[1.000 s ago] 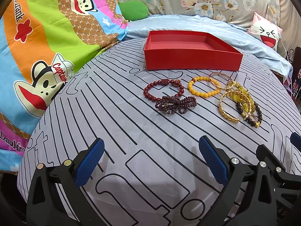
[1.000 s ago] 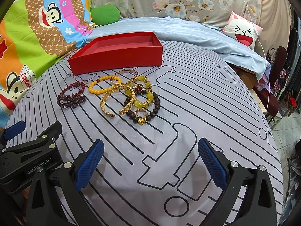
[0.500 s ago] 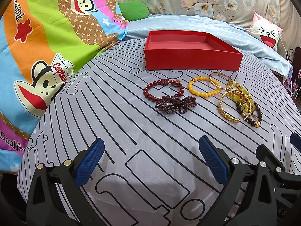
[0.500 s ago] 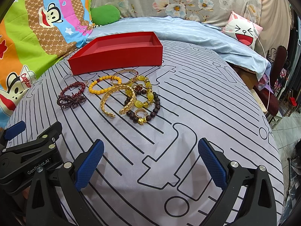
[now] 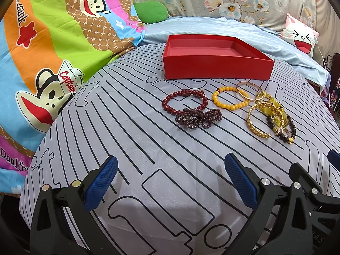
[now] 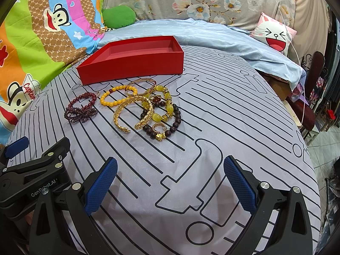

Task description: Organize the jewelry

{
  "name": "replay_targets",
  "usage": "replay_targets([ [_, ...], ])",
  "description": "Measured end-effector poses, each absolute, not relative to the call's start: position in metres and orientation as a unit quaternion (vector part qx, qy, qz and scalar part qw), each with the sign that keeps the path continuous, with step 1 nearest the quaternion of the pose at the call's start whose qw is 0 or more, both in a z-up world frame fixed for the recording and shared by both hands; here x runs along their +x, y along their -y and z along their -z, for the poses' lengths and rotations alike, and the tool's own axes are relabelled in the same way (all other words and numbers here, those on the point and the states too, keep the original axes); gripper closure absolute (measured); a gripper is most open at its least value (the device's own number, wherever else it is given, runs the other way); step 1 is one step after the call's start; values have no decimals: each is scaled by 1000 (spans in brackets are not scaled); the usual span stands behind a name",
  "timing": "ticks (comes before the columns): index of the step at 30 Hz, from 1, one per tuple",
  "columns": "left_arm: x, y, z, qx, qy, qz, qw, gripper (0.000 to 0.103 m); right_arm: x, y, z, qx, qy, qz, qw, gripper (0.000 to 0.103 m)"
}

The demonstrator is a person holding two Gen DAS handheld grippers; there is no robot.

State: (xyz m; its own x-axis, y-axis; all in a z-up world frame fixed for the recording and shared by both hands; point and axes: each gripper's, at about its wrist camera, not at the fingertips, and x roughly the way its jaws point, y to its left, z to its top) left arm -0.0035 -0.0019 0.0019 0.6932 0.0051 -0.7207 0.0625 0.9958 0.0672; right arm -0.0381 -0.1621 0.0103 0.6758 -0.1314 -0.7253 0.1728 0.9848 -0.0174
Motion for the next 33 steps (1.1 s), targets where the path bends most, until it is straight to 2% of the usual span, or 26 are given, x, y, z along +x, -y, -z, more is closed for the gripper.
replay_targets([
  [23,-4,2,-2,42,-390,16,920,7,-37,162,-10,27,-394,83,915,6],
  [33,6,-17,-10,3,-402,5,915,7,-39,167,-14,26,-392,79,916,6],
])
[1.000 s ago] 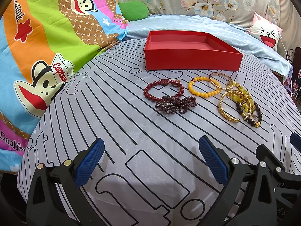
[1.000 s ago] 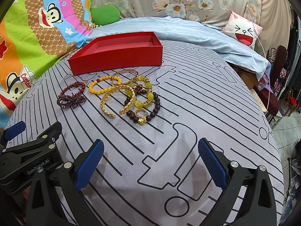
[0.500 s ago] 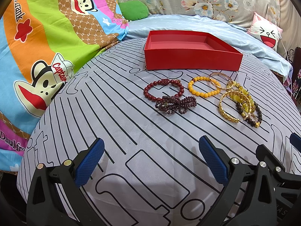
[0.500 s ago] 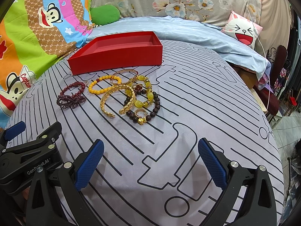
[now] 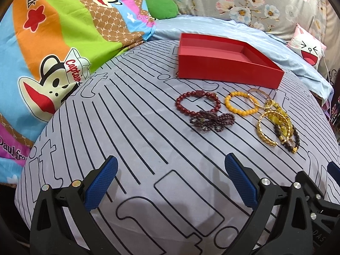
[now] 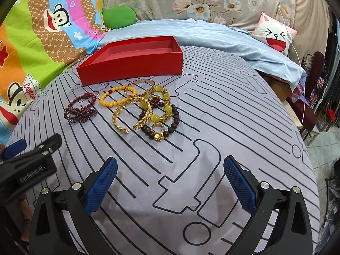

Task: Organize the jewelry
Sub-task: 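Reach the left tool to the tangled dark garnet bracelet and grasp it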

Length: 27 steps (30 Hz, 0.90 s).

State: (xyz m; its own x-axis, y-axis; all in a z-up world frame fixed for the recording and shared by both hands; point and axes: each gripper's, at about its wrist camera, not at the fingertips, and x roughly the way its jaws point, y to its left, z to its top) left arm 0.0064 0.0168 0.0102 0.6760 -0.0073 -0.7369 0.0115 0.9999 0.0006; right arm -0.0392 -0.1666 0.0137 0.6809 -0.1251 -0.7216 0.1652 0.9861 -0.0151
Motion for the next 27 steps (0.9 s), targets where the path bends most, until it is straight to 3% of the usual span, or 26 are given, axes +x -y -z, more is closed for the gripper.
replay_targets([
  [14,50,-4,-18,-4,-405,47,913,12,-23,180,-21,45,-392,78,915,6],
  [17,61,1,-15,-9,-412,56,910,21,-21,179,-21,44,-393,77,915,6],
  [27,70,7,-3,-16,-432,87,897,77,-14,178,-19,45,-395,71,915,6],
])
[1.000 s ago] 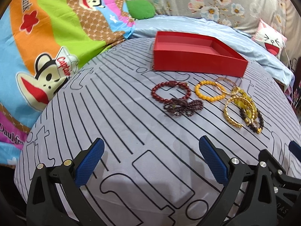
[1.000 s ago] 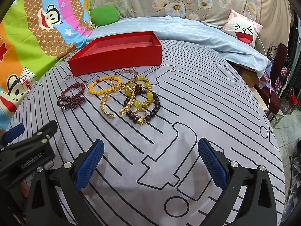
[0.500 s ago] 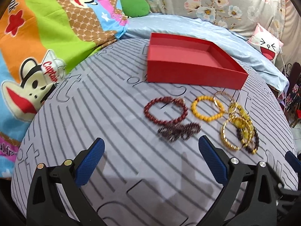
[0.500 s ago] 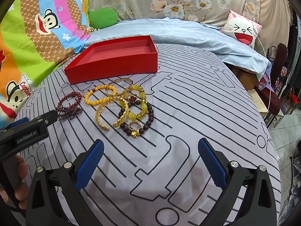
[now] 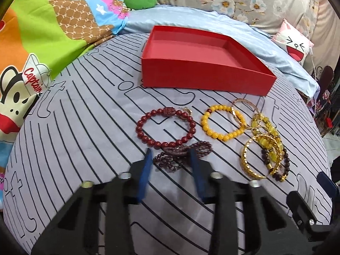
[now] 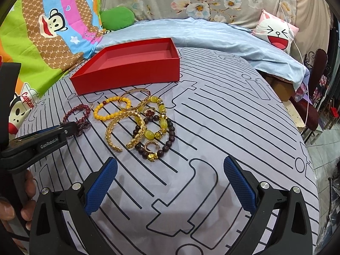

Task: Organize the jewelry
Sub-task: 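Reach the left tool to the tangled dark garnet bracelet and grasp it, then grasp the twisted gold bangle with the right tool while the left lifts the garnet bracelet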

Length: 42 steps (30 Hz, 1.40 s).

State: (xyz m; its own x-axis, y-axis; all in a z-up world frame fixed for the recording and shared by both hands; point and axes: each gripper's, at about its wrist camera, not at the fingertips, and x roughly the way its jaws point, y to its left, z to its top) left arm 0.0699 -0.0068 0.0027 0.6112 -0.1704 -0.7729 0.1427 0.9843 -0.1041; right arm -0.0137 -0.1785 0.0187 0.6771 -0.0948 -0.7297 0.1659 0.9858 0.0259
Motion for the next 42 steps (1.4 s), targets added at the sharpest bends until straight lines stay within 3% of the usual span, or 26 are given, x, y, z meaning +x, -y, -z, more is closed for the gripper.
replay_targets([
  [2,68,8,-4,-14,-428,92,899,91,-12,177,-20,43,-393,70,916,6],
  [4,66,9,-6,-12,-423,96,901,97,-10,175,-21,40,-390,68,917,6],
  [11,53,-3,-15,-20,-409,101,907,98,-3,167,-26,37,-384,55,921,7],
  [22,42,-23,-7,-32,-417,84,904,98,23,150,-26,19,-387,31,921,25],
  [35,42,-25,-3,-33,-417,82,905,98,51,133,-8,-15,-425,37,905,25],
  [36,42,-25,-3,-34,-417,82,904,98,51,134,-7,-13,-426,38,904,27],
  [39,42,-25,-3,-36,-418,83,904,98,50,136,-7,-10,-426,38,904,46],
  [42,41,-25,-3,-37,-418,84,904,98,48,138,-7,-6,-424,36,905,46],
])
